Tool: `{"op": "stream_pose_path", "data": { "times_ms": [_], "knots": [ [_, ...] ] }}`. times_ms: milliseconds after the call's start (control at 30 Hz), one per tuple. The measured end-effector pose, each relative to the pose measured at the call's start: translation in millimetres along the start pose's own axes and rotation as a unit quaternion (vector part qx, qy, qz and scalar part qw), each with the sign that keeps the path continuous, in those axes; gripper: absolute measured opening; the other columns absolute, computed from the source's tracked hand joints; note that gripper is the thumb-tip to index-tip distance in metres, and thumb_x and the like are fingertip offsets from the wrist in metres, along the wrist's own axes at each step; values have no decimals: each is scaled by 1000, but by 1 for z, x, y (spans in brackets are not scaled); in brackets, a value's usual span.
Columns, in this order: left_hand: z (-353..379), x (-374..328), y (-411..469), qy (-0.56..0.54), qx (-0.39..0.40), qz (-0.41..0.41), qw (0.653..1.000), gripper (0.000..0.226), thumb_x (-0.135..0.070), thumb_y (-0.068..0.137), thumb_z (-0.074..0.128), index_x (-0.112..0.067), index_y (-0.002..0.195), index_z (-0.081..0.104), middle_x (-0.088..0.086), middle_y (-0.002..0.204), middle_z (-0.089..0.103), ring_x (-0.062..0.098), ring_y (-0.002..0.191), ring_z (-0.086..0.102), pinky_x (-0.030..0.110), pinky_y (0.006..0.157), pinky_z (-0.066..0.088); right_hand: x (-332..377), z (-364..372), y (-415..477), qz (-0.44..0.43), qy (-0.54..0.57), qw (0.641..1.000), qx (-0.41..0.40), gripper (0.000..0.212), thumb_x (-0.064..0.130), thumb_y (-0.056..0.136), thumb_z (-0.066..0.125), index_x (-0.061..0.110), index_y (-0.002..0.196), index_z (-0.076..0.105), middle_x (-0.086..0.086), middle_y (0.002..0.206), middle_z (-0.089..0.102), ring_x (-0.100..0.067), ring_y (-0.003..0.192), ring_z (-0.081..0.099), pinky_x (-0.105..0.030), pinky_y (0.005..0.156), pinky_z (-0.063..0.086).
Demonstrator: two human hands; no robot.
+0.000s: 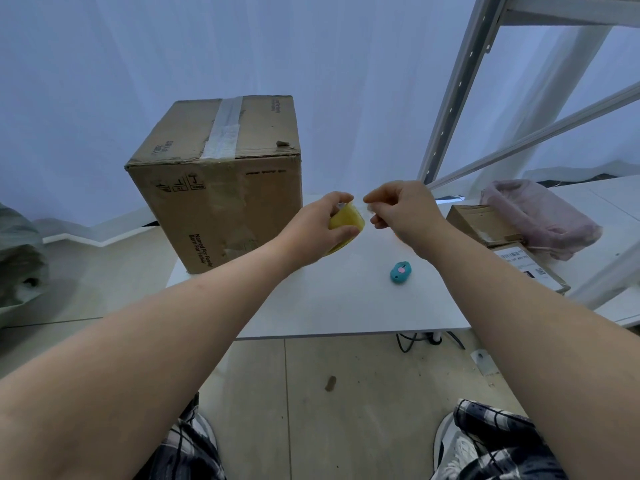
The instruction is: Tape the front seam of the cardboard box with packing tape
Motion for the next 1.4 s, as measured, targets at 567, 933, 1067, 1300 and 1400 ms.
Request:
{"op": "stream_pose_path", "data": {
  "times_ms": [567,933,1067,1300,1400],
  "knots": [
    [-1,-11,1,-16,-3,0,1000,56,-28,89,63,-25,139,38,6,130,54,16,104,52,26,81,43,12,4,-5,-23,-67,997,-2,15,17,91,57,7,101,64,0,82,58,-13,76,56,-17,60,43],
    [-2,-11,1,11,-8,-40,999,58,-33,87,65,-16,136,41,8,126,58,22,106,56,27,79,44,12,7,-6,-17,54,998,-40,39,5,84,66,19,118,53,-3,85,69,-15,79,66,-27,75,56],
    [1,-12,4,71,-9,-42,997,42,-39,87,63,-9,116,57,2,96,58,19,87,56,26,69,39,11,7,-6,7,101,995,-22,33,4,86,62,20,113,51,-8,87,64,-15,71,62,-22,64,54],
    [19,-5,20,81,23,-36,996,50,-36,87,65,-12,129,51,7,120,61,22,102,56,27,76,41,-21,-2,11,69,58,996,-11,1,14,89,62,13,90,62,3,77,62,-12,72,63,-33,82,56],
    [27,-3,34,74,21,-44,996,48,-35,89,63,-11,129,50,7,119,61,16,94,53,25,75,40,-33,-1,22,87,53,995,20,18,26,86,66,11,96,69,5,81,67,-14,84,66,-29,78,54]
  ]
}}
Point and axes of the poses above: each hand's wrist, its own y-axis towards the middle knuckle, its own z-axis out of the palm, x = y × z, the point moved 3 cm from there along y, towards the middle knuckle
